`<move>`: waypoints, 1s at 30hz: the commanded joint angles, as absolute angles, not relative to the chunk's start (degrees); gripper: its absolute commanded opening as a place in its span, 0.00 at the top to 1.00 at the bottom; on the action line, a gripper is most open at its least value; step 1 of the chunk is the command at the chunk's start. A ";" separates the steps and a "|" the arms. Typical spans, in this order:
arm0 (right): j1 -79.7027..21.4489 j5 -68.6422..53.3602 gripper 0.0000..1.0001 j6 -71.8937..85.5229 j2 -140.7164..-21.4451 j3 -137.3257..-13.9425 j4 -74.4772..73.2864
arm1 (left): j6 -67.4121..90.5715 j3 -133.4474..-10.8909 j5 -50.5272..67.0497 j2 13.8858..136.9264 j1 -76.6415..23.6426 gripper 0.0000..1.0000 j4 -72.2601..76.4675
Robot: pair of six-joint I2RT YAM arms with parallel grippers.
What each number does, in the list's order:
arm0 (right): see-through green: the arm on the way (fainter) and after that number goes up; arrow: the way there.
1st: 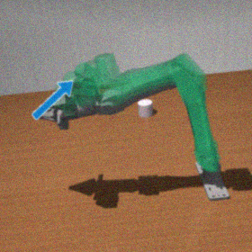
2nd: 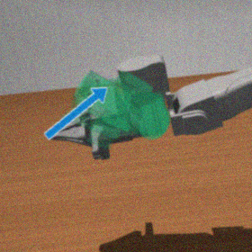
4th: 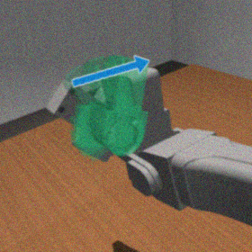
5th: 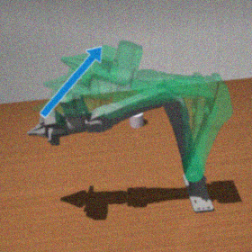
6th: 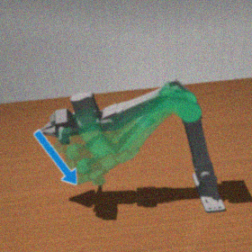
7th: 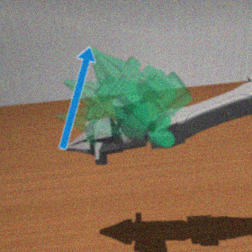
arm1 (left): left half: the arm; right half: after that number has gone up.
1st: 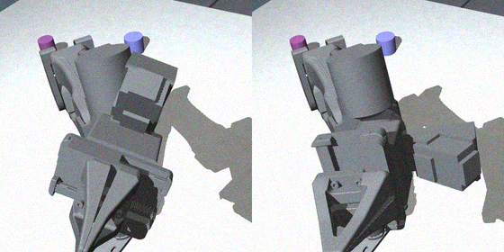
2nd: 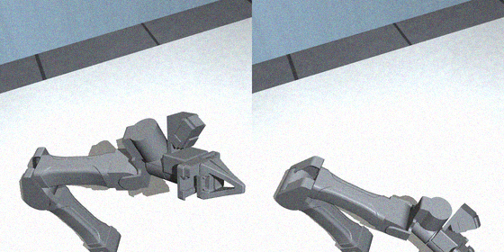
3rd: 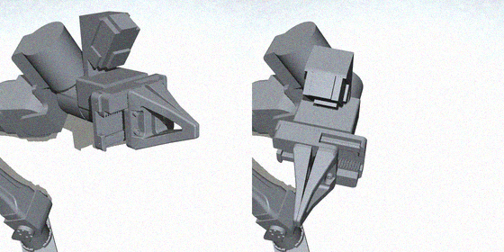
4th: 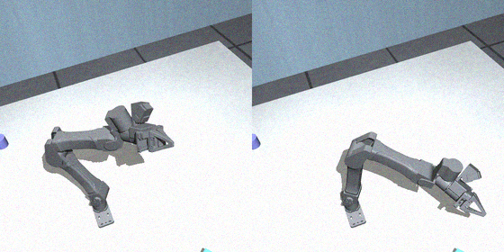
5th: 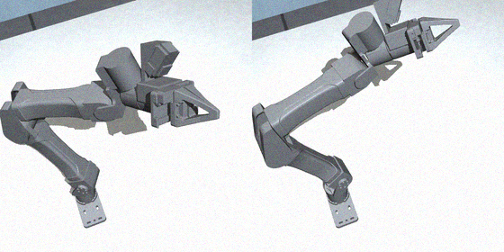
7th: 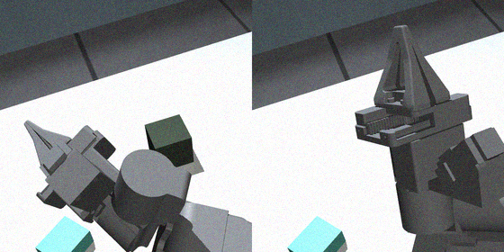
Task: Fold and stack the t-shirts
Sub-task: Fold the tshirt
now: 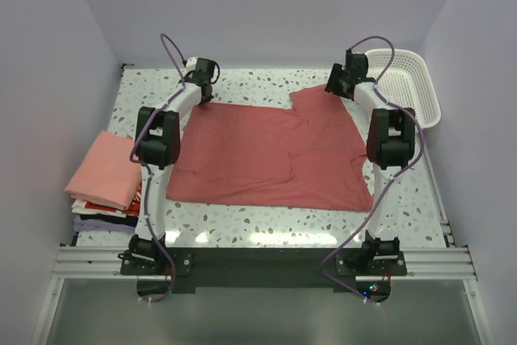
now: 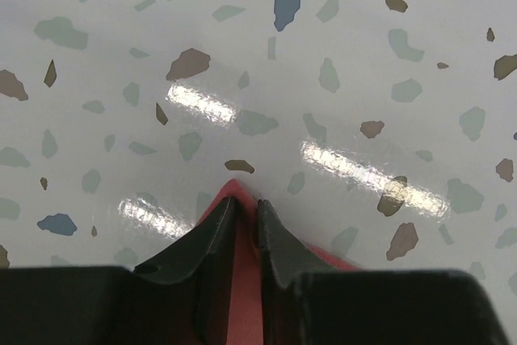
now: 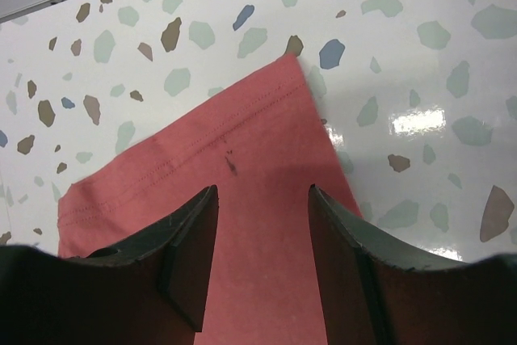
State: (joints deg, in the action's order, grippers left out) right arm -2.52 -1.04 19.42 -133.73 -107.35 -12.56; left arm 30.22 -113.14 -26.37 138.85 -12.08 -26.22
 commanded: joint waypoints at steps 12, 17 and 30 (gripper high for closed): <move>-0.79 2.90 0.46 22.41 -142.11 -119.18 -15.29 | 31.73 -107.49 -25.93 135.35 -12.04 1.00 -22.85; -0.97 2.55 0.46 23.73 -145.10 -121.20 -15.38 | 31.73 -106.96 -25.23 134.74 -12.04 1.00 -22.15; -2.02 0.53 0.80 25.31 -146.16 -121.82 -16.61 | 31.64 -106.17 -25.58 133.42 -12.04 1.00 -21.45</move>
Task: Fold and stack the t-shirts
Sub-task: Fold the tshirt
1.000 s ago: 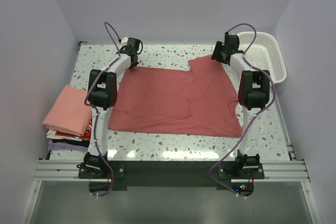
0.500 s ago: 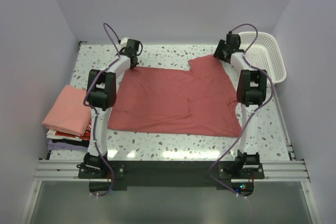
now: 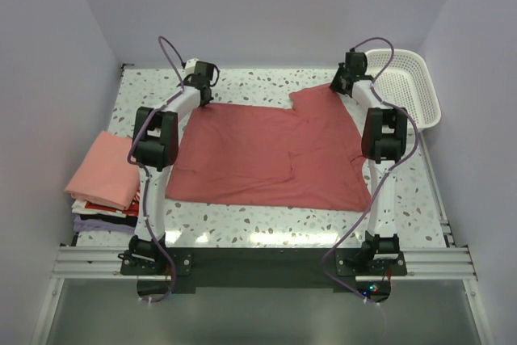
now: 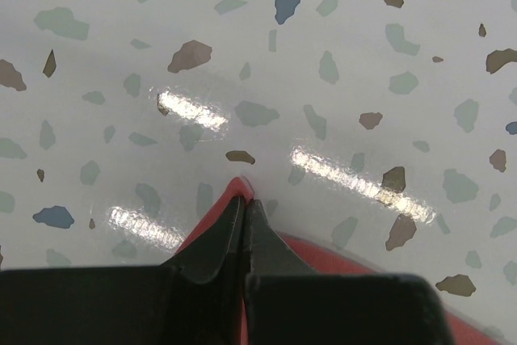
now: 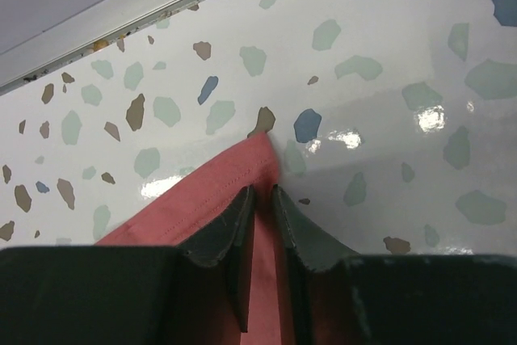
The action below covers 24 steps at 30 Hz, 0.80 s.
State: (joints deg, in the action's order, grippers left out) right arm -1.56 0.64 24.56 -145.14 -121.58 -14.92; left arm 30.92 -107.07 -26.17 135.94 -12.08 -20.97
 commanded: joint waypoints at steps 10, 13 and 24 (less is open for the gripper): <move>-1.93 2.28 1.00 25.14 -141.51 -119.98 -16.26 | 31.90 -106.00 -25.40 132.54 -12.04 1.00 -20.66; -1.85 2.81 1.00 24.79 -138.87 -119.18 -15.65 | 31.99 -106.08 -25.57 131.93 -11.95 1.00 -20.48; -0.18 3.08 1.00 24.79 -129.64 -112.16 -14.15 | 31.99 -108.54 -24.96 130.96 -11.16 1.00 -22.32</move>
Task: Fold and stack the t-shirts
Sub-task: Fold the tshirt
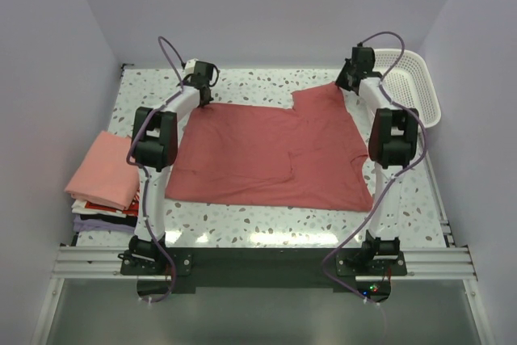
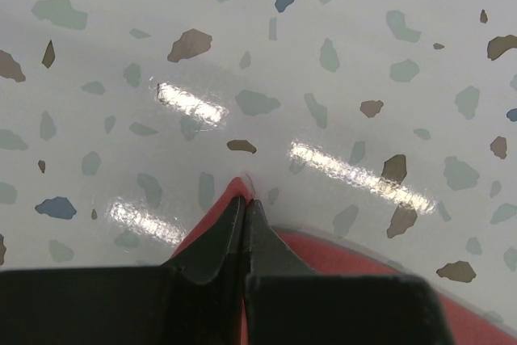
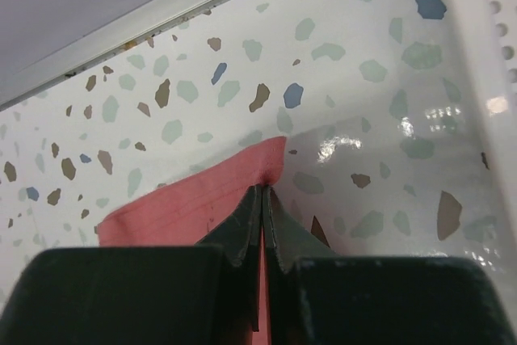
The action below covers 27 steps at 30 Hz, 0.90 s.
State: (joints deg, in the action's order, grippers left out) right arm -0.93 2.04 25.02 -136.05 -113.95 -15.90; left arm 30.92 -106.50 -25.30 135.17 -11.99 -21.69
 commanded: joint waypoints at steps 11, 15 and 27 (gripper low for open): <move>-0.18 2.29 1.00 25.40 -117.36 -101.00 -12.22 | 33.48 -106.88 -23.91 127.18 -9.67 1.00 -24.34; -0.18 2.02 1.00 26.72 -112.87 -93.98 -11.34 | 34.01 -105.03 -23.29 125.51 -9.05 1.00 -24.52; 1.58 4.30 1.00 29.18 -97.66 -77.89 -11.95 | 36.12 -97.30 -23.20 119.36 -8.70 1.00 -26.37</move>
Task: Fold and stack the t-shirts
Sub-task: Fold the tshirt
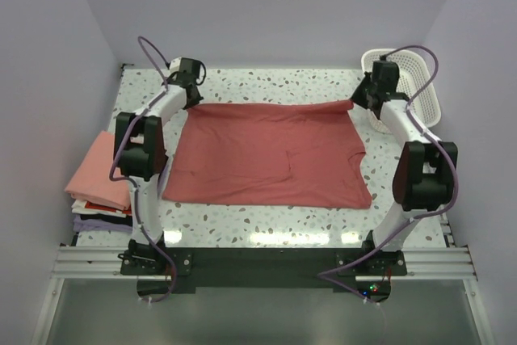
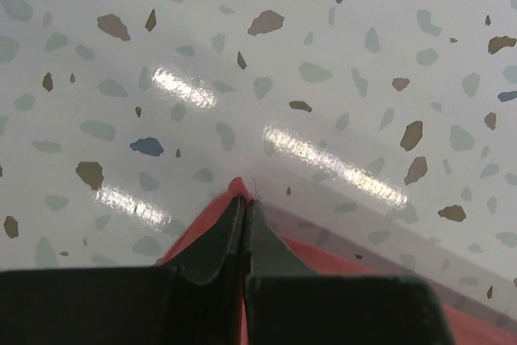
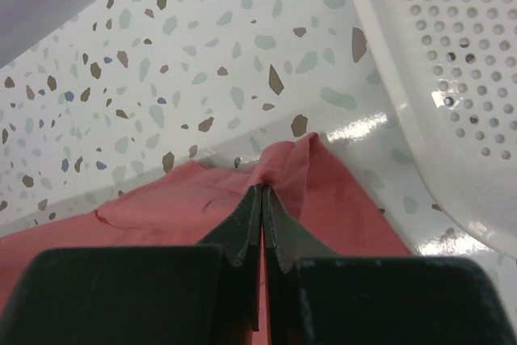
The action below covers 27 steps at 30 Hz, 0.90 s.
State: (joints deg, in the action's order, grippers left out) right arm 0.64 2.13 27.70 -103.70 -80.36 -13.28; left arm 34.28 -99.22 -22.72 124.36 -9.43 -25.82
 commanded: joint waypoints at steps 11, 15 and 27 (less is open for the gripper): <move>1.76 4.92 1.00 29.71 -78.07 -63.03 -17.23 | 40.51 -81.31 -22.33 107.15 -8.79 1.00 -25.58; 1.76 4.49 1.00 30.41 -73.75 -56.36 -18.37 | 41.92 -76.12 -22.24 103.45 -8.70 1.00 -24.61; 1.67 0.53 1.00 31.99 -68.21 -43.95 -18.11 | 45.09 -64.78 -21.88 94.84 -8.79 1.00 -21.97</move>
State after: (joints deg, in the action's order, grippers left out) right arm 1.54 1.72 31.14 -71.05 -45.04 -19.14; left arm 43.46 -65.69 -20.93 98.50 -9.39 -24.73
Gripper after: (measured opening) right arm 0.008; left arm 0.019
